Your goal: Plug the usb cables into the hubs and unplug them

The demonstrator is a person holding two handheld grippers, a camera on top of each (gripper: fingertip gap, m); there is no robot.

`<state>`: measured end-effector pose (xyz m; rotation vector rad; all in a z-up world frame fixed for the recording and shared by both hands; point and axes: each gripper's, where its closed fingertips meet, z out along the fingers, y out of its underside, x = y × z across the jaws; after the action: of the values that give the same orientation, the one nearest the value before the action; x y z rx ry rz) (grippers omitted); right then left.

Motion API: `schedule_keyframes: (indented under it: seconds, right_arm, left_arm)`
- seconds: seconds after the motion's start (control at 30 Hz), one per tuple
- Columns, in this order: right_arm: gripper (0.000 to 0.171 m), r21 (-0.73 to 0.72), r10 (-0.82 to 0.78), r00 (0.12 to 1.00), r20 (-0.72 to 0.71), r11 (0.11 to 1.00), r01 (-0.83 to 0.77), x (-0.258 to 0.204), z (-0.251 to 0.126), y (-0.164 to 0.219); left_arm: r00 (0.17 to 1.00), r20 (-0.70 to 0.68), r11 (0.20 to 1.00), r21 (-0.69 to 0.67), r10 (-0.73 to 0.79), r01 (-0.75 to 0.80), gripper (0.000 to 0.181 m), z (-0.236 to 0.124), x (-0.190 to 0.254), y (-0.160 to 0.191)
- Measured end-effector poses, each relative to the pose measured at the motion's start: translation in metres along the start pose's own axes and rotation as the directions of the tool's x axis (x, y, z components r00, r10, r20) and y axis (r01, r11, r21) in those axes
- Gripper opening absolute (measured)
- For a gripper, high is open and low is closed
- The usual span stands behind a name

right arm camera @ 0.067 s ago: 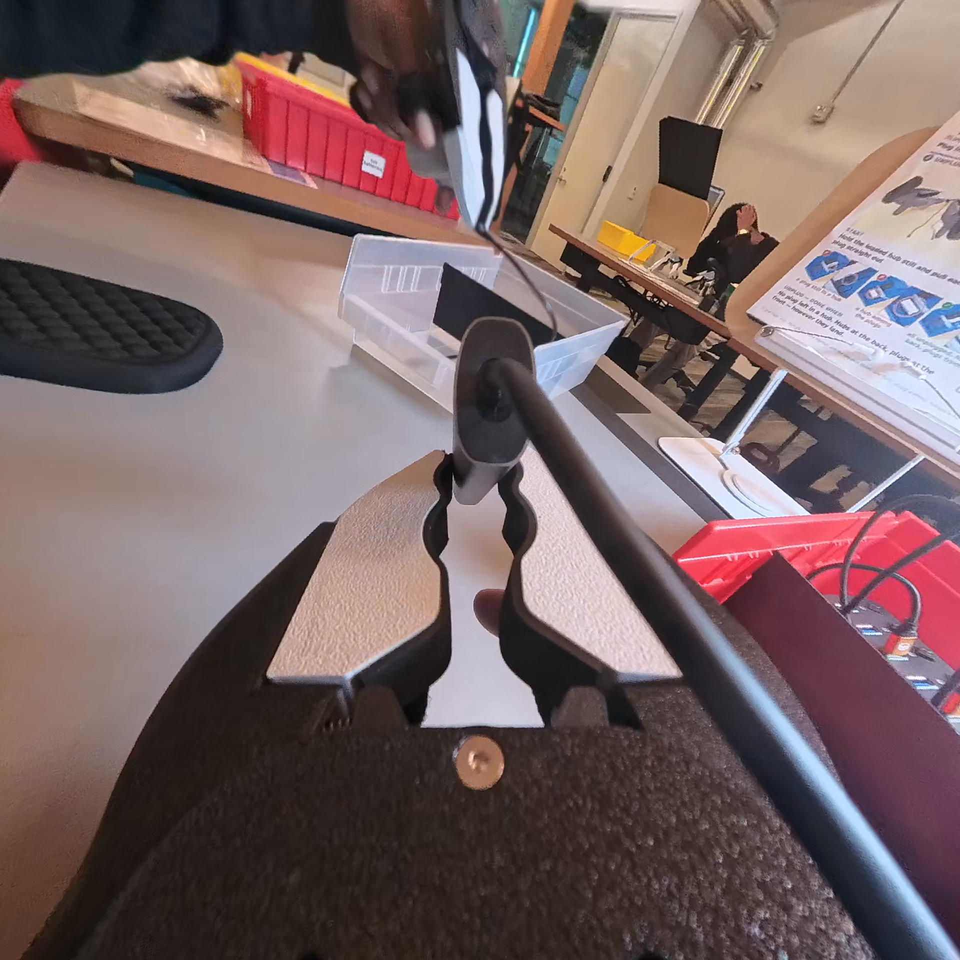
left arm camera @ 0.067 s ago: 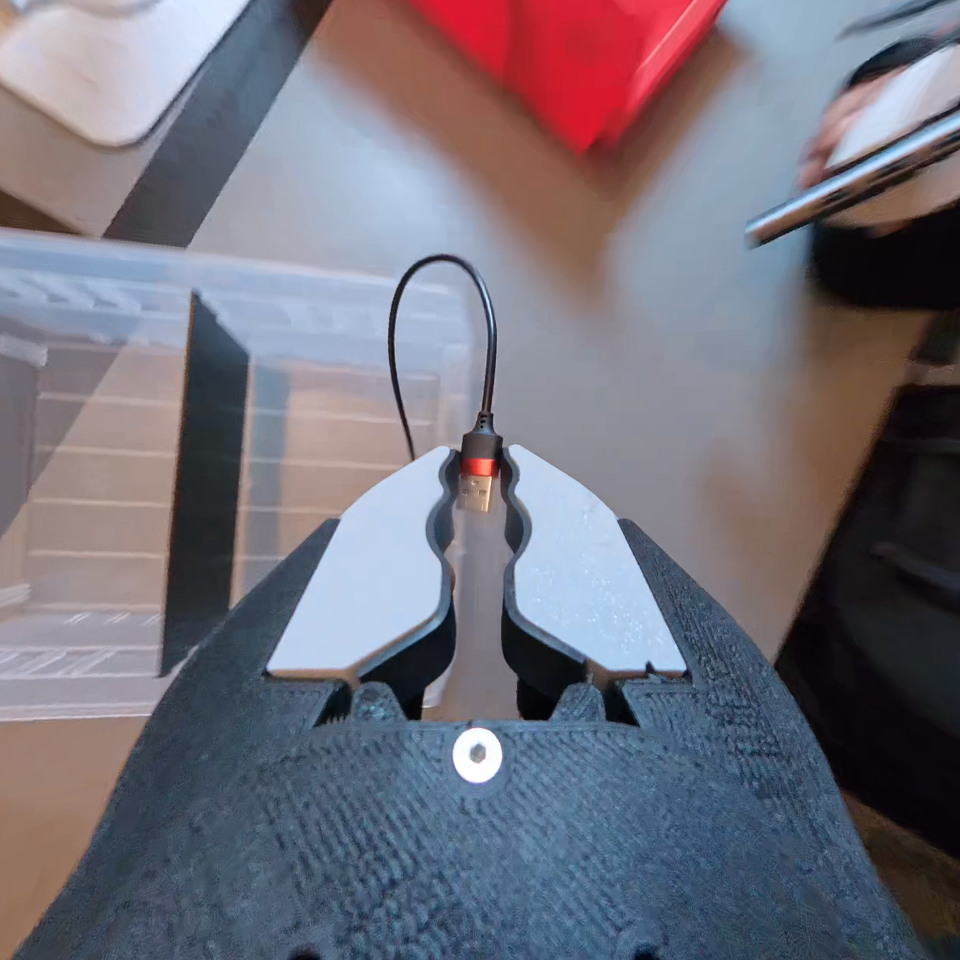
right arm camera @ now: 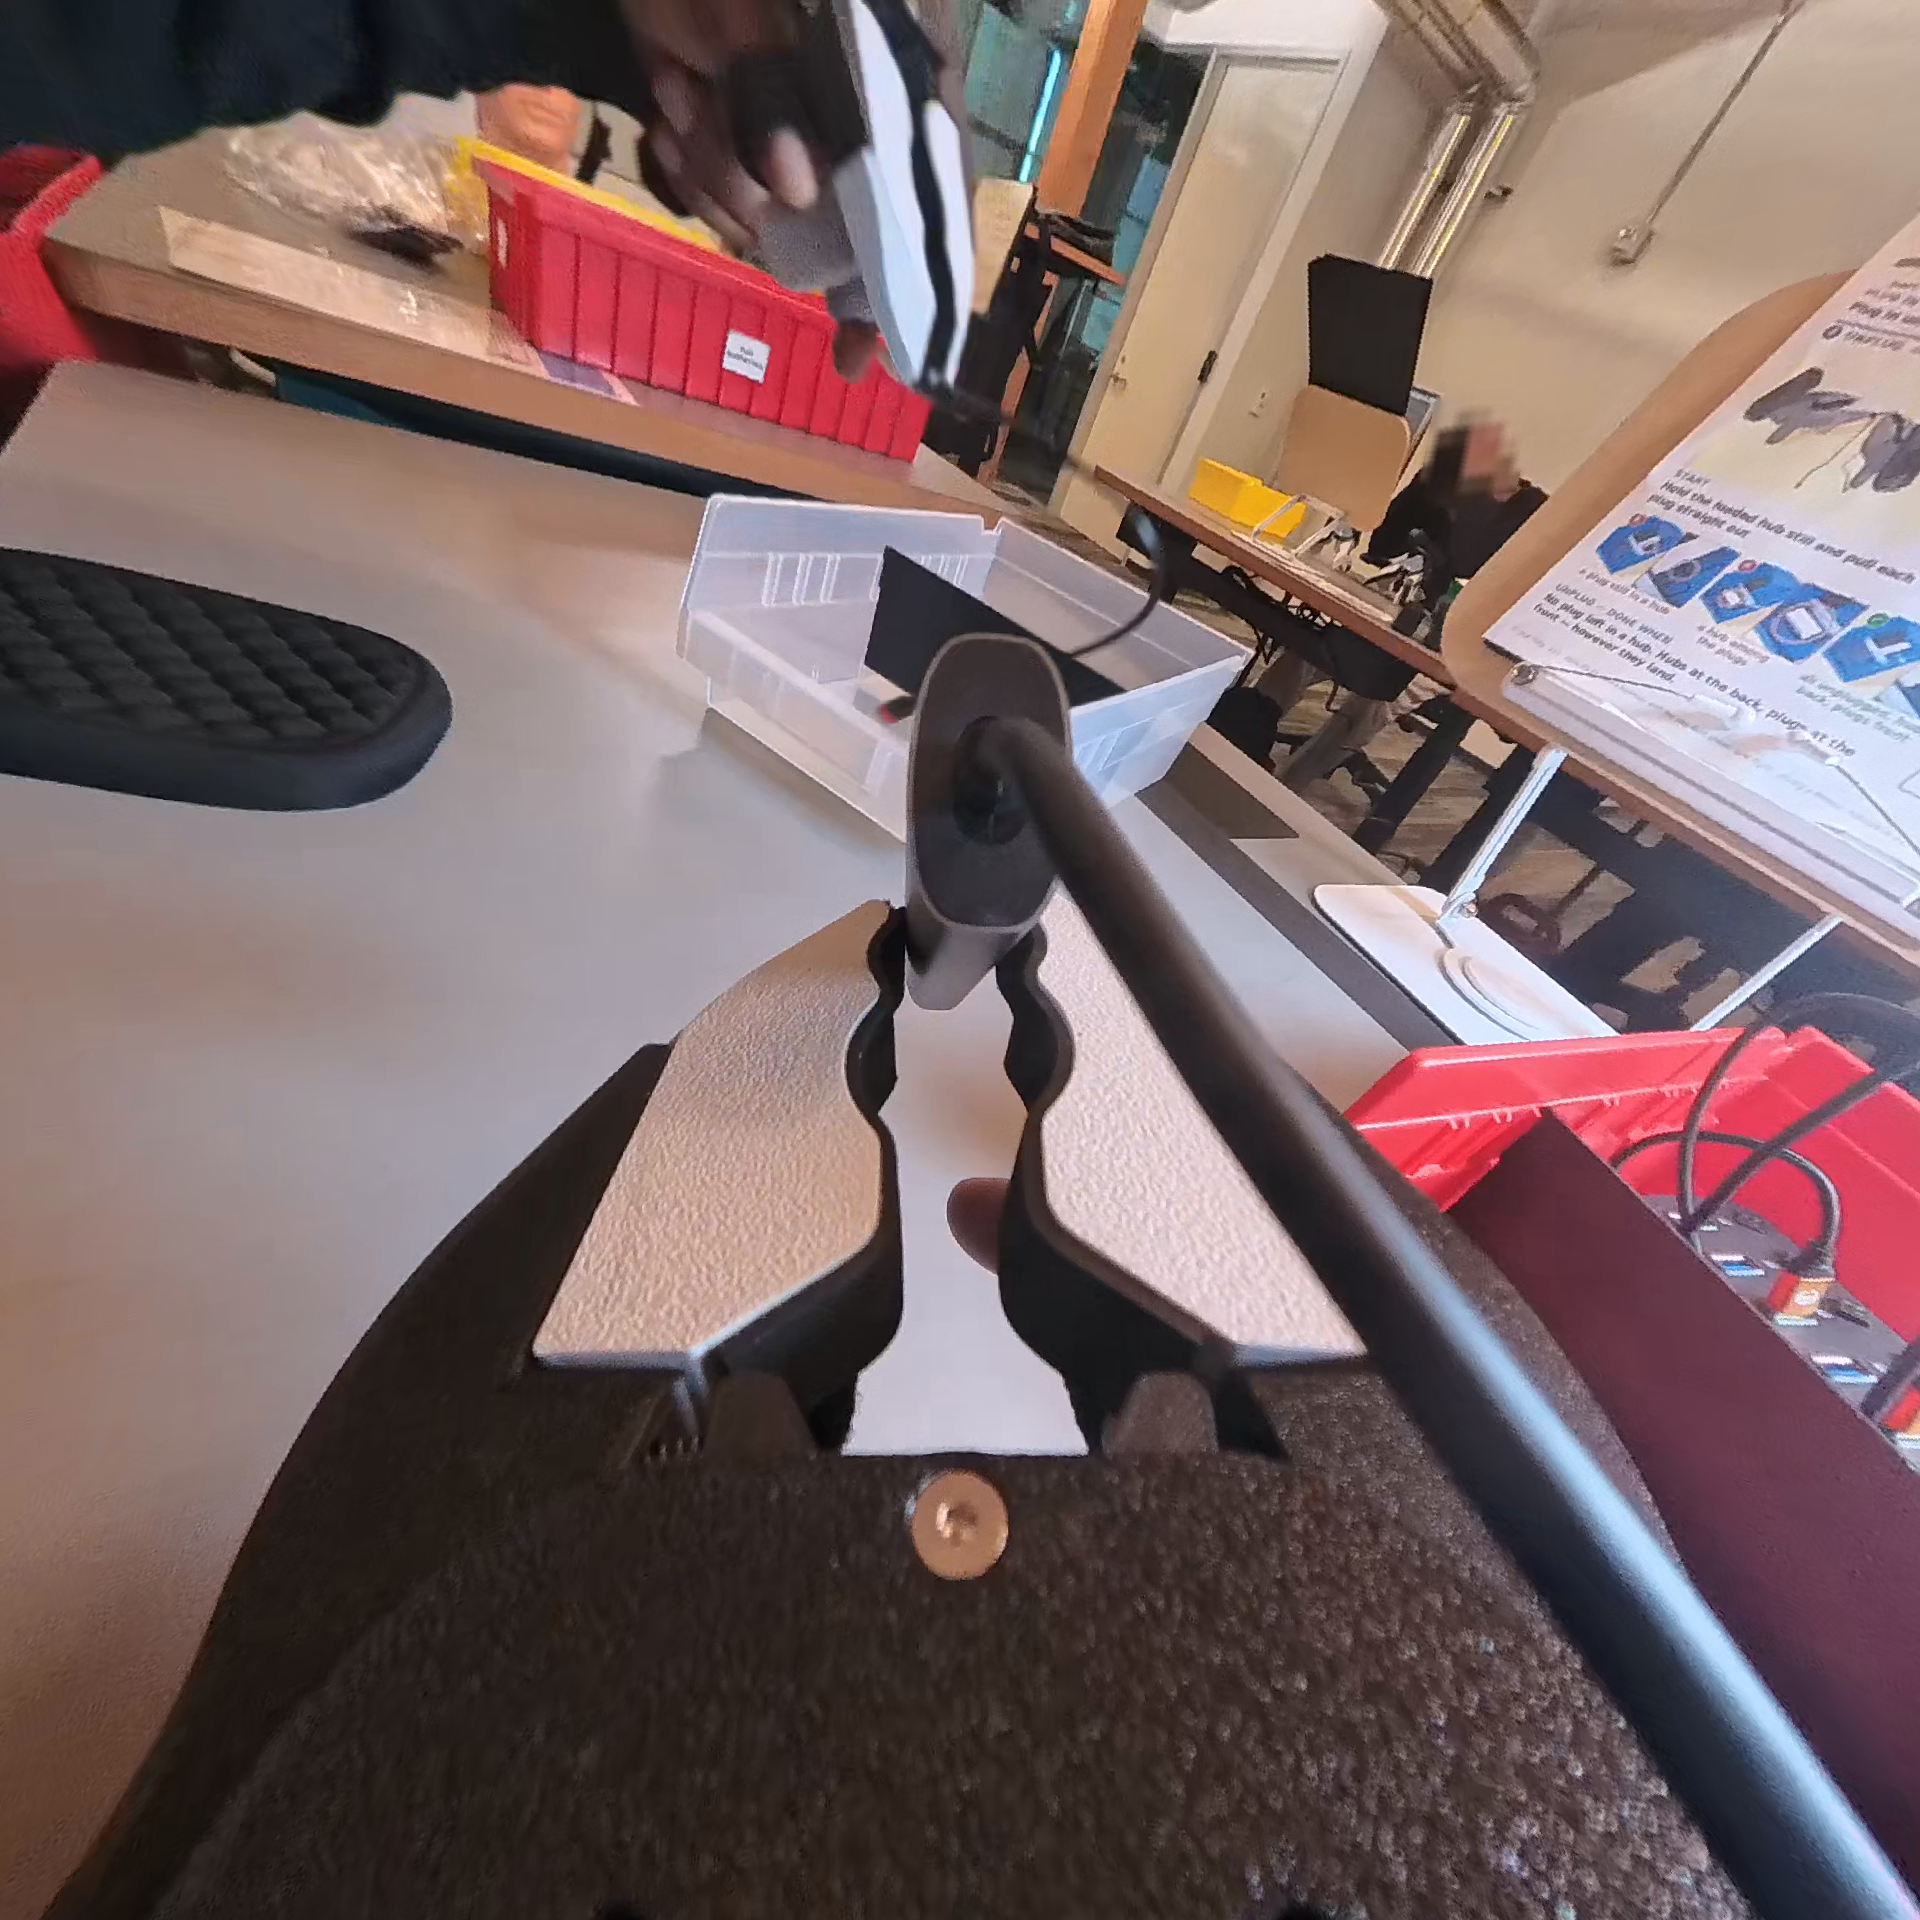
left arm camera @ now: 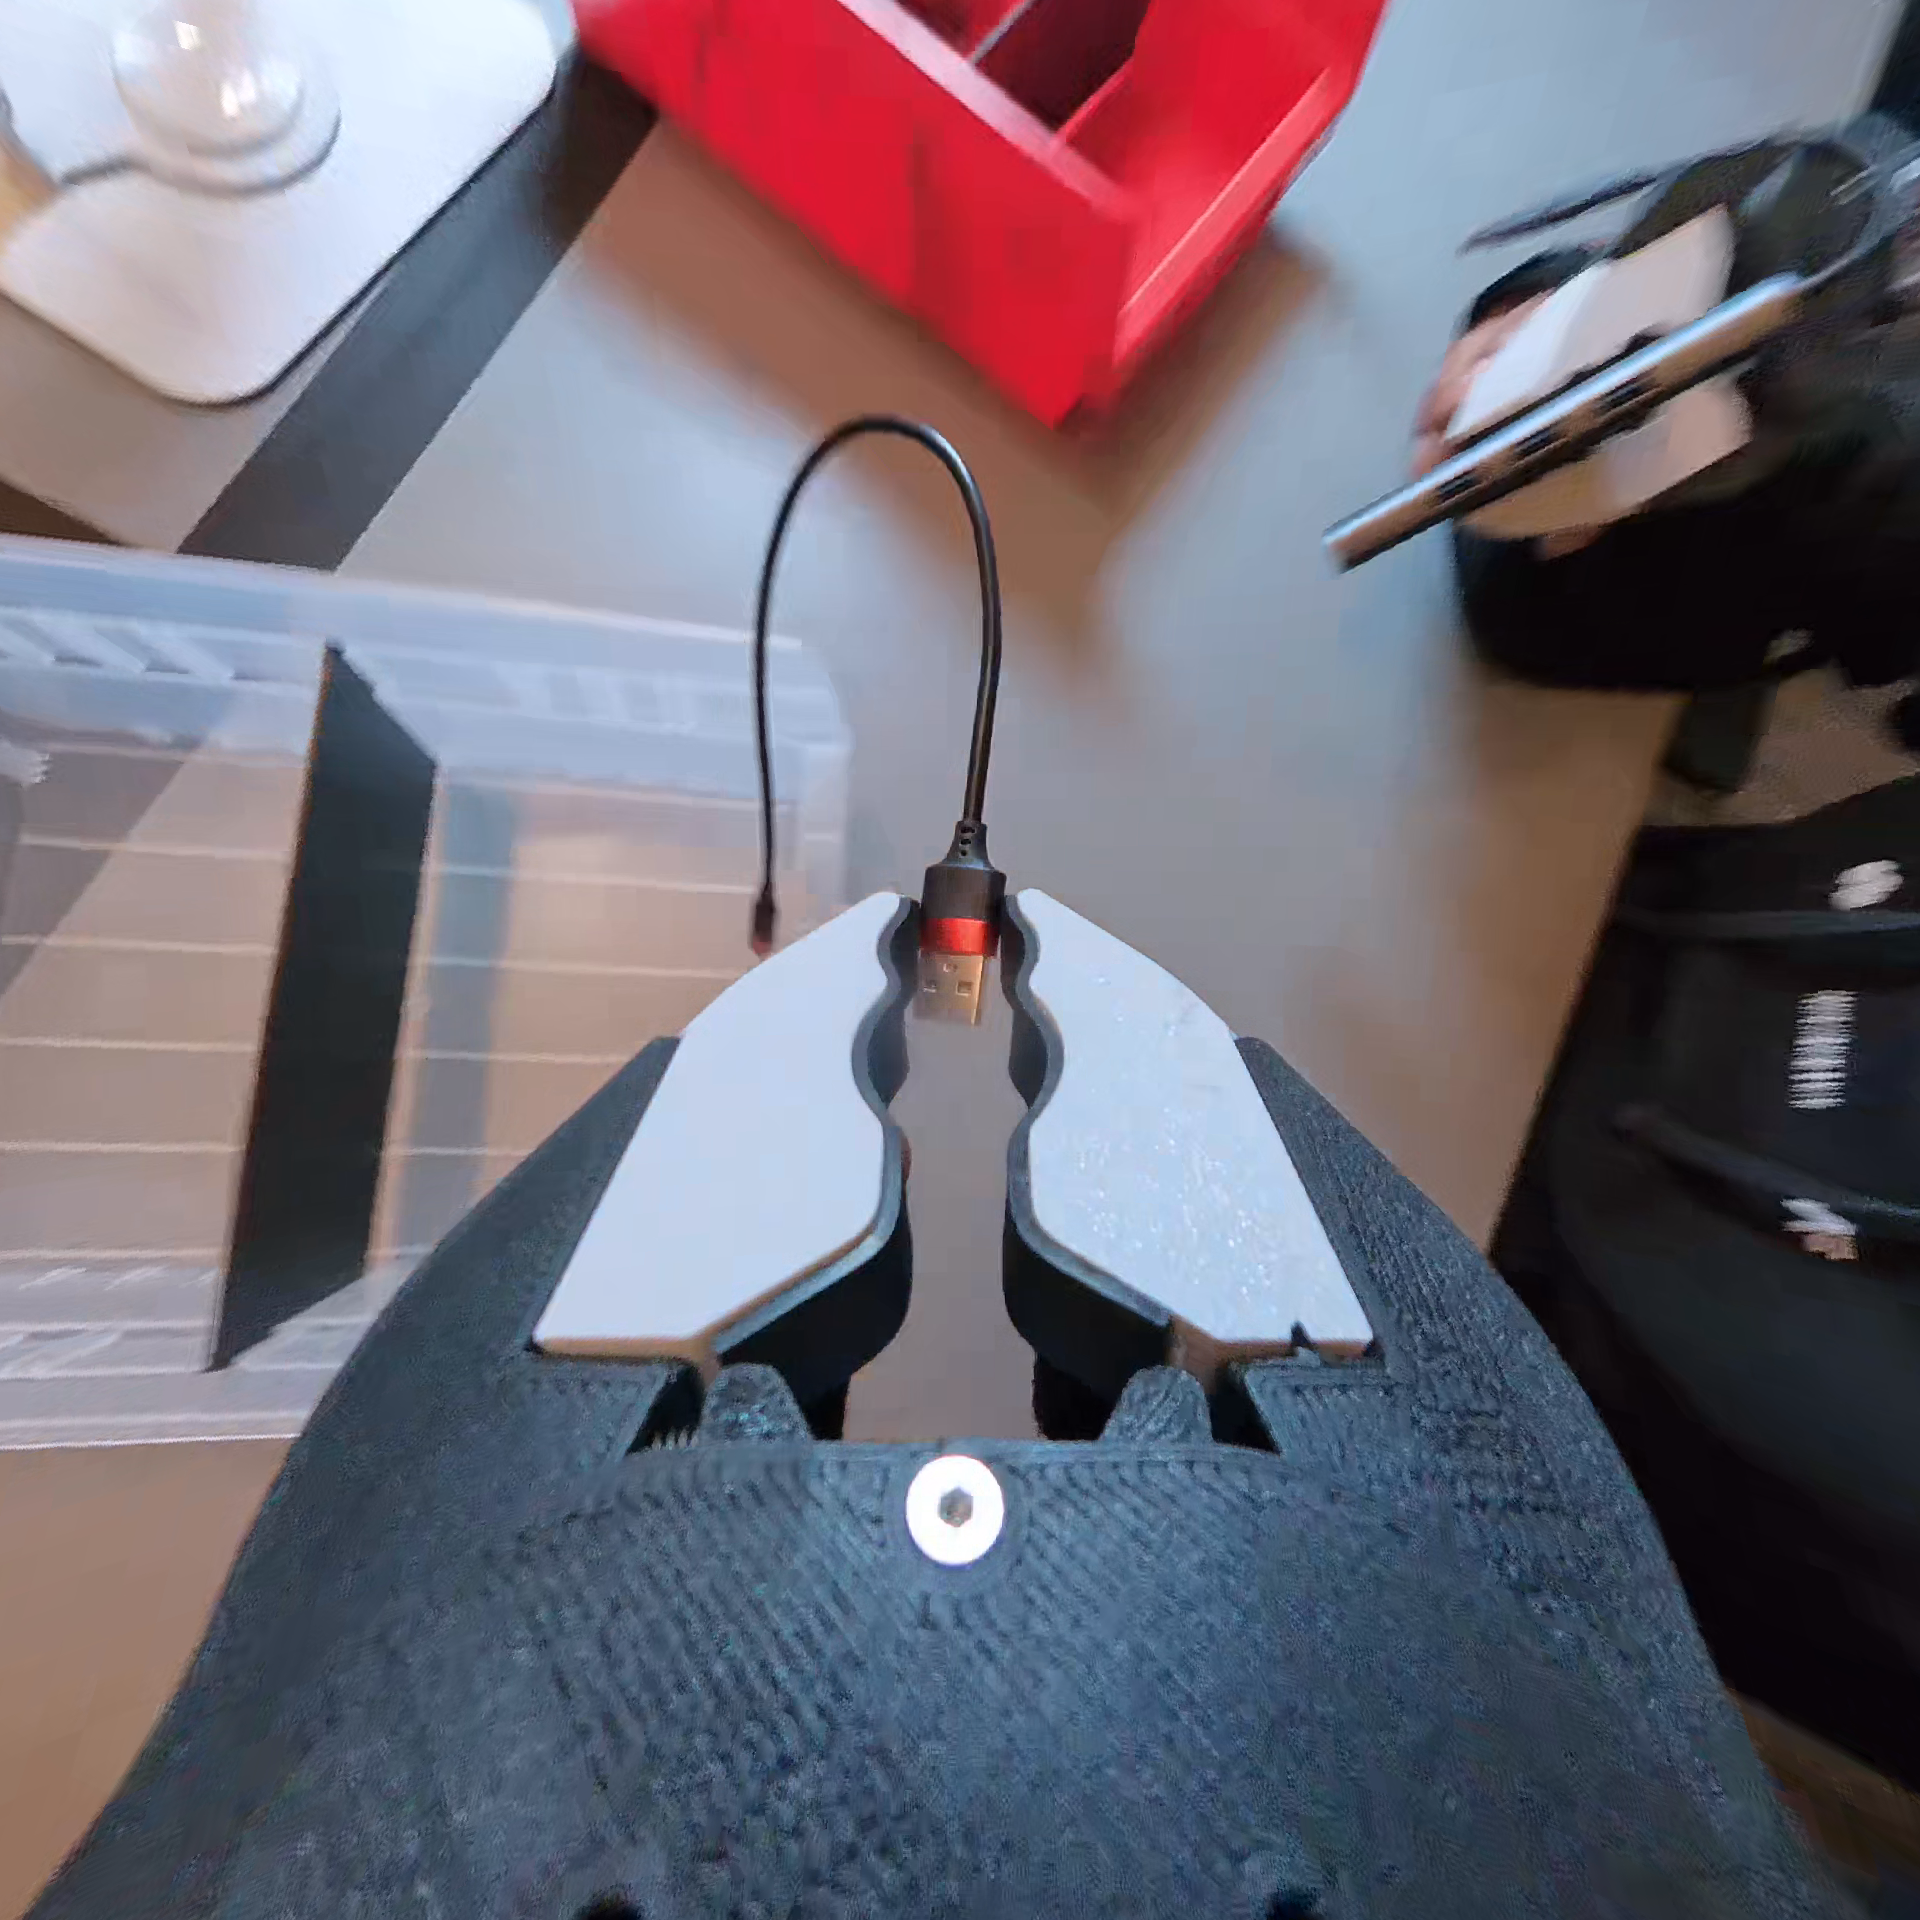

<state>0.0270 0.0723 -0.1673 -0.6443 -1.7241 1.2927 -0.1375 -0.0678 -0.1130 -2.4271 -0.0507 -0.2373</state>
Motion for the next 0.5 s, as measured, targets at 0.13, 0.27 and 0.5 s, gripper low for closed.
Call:
schedule_keyframes:
  seconds: [0.13,0.27,0.5]
  right_arm:
    - [0.016,0.019,-0.001,1.0,-0.011,1.0,0.001,0.002,-0.003,-0.006]
    - [0.016,0.029,0.018,0.999,-0.042,0.999,-0.017,0.01,-0.006,-0.007]
    - [0.017,0.033,0.079,0.989,-0.127,0.997,-0.076,0.036,-0.016,-0.001]
  left_arm:
    - [0.983,-0.144,0.974,0.178,-0.114,0.139,0.015,-0.01,0.054,-0.007]
    - [0.929,-0.322,0.908,0.305,-0.184,0.286,0.015,0.004,0.1,-0.012]
    - [0.948,-0.315,0.95,0.305,0.037,0.064,0.023,0.059,0.135,-0.006]
